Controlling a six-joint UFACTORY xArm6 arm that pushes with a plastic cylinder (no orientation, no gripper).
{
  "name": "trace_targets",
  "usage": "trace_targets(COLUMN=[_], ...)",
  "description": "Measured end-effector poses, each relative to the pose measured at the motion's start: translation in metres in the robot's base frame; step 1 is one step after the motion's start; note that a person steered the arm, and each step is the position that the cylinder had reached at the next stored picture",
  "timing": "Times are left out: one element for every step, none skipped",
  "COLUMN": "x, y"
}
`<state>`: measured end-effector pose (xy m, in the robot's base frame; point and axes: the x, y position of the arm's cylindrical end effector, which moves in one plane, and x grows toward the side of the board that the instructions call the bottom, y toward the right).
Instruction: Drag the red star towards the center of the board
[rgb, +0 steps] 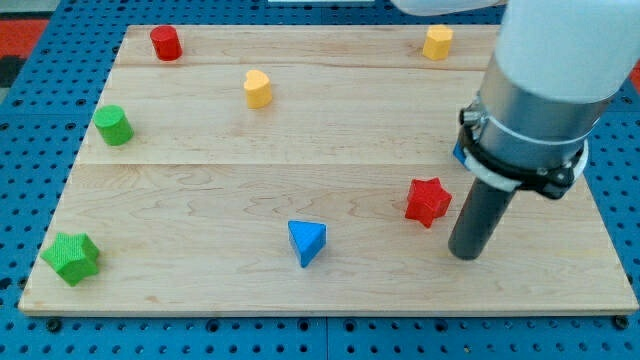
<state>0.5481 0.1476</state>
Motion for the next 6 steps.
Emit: trace_targets(x=[-0.051, -0.049, -0.017, -0.094, -0.172, -0.153], y=[-0.004, -0.019, -0.024, -0.049, -0.075, -0.064])
